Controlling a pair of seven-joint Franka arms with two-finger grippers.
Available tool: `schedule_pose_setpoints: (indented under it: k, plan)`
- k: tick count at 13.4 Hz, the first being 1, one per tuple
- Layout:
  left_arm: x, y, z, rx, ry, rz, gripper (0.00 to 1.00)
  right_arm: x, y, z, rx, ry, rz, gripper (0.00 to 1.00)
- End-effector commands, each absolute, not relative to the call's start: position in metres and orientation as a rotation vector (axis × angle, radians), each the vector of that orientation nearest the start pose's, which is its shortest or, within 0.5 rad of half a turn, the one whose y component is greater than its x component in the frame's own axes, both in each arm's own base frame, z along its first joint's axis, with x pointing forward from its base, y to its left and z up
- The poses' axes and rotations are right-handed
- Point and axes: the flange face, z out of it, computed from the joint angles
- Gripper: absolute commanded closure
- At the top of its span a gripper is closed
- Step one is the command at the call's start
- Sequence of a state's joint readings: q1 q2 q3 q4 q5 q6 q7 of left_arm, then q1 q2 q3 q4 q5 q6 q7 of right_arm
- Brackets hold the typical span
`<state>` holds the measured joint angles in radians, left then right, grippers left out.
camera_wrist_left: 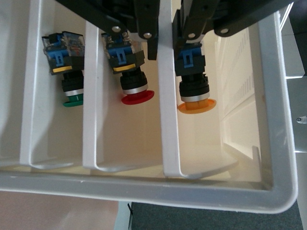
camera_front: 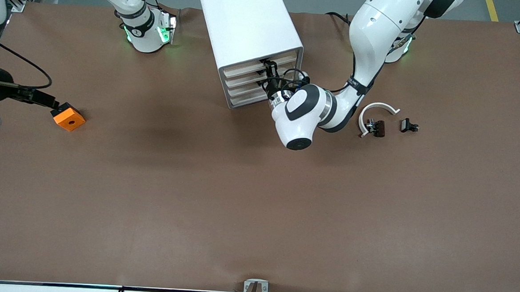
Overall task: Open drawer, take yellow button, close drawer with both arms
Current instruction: 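Pull the drawer open with the left gripper while the right gripper approaches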
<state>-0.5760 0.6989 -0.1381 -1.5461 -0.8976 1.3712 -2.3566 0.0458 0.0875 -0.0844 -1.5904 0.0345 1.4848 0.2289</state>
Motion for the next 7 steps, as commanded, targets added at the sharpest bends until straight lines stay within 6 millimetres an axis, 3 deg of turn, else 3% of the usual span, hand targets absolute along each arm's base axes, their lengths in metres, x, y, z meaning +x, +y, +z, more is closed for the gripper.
schedule_pose_setpoints:
  k: [1,4,7]
  plan:
    - [0.454,-0.441,0.252,-1.166,-1.742,1.265,1.00,0.569,0.023,0.569,-2.984,0.630,0.291,0.00]
    - [0.487,-0.411,0.258,-1.129,-1.803,1.315,1.00,0.566,0.087,0.572,-2.955,0.812,0.267,0.00]
    - [0.506,-0.400,0.266,-1.131,-1.843,1.352,1.00,0.557,0.150,0.578,-2.923,0.937,0.212,0.00]
